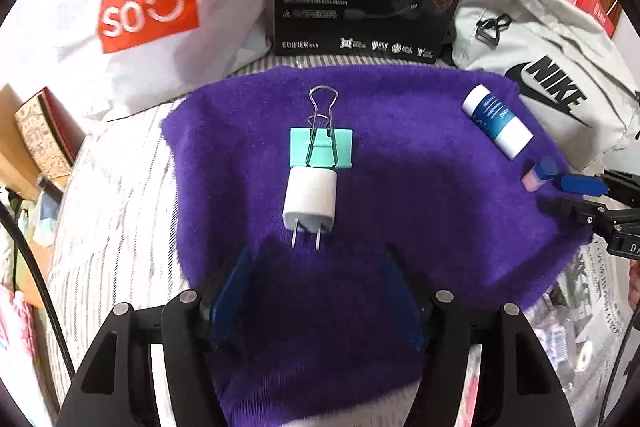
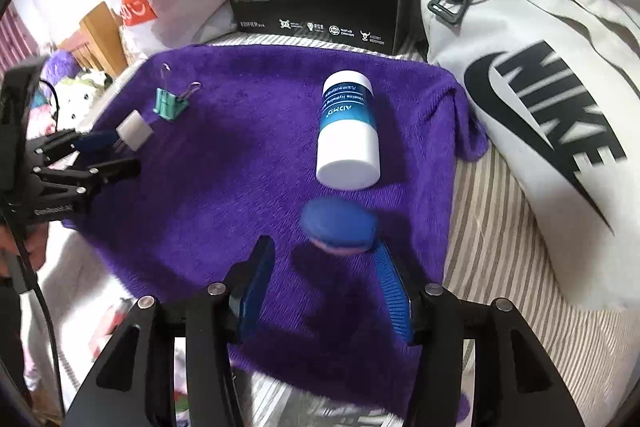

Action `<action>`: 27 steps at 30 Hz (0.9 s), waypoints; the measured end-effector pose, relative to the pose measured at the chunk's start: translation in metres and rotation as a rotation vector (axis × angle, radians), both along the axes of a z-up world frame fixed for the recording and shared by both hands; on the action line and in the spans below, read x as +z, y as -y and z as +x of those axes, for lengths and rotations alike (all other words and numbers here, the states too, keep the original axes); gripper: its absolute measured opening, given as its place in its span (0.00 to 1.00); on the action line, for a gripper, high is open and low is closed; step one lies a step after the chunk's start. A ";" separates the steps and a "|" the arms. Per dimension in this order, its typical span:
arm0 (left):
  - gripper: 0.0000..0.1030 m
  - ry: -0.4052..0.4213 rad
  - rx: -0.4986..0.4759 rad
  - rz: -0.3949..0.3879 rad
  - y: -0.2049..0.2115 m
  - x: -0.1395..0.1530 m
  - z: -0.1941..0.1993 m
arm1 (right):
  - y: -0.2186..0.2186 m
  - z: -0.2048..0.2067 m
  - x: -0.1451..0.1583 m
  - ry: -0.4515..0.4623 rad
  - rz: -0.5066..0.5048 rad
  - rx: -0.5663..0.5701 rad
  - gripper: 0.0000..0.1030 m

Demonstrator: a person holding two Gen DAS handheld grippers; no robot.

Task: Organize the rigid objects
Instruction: 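Carry charger and pink jar onto the towel and open both grippers, then lower the left gripper onto the pink marker and grasp it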

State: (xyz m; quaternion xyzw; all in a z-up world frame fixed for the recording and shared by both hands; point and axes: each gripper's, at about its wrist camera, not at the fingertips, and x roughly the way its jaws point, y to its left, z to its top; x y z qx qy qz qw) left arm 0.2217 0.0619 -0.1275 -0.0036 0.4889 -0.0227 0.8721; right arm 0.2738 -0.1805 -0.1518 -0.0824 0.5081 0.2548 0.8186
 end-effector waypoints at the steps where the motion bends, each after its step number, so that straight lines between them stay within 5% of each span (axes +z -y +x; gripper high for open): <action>1: 0.62 0.011 0.001 0.004 0.001 0.006 -0.007 | 0.004 -0.003 0.003 -0.002 0.011 -0.007 0.51; 9: 0.62 0.063 -0.065 0.007 0.023 0.031 -0.068 | 0.038 -0.040 0.029 0.013 0.058 -0.063 0.51; 19: 0.62 -0.009 -0.169 -0.022 0.061 0.007 -0.123 | 0.074 -0.116 0.038 0.011 0.096 -0.143 0.51; 27: 0.57 -0.039 -0.178 0.102 0.075 -0.013 -0.124 | 0.090 -0.155 0.030 -0.031 0.132 -0.175 0.51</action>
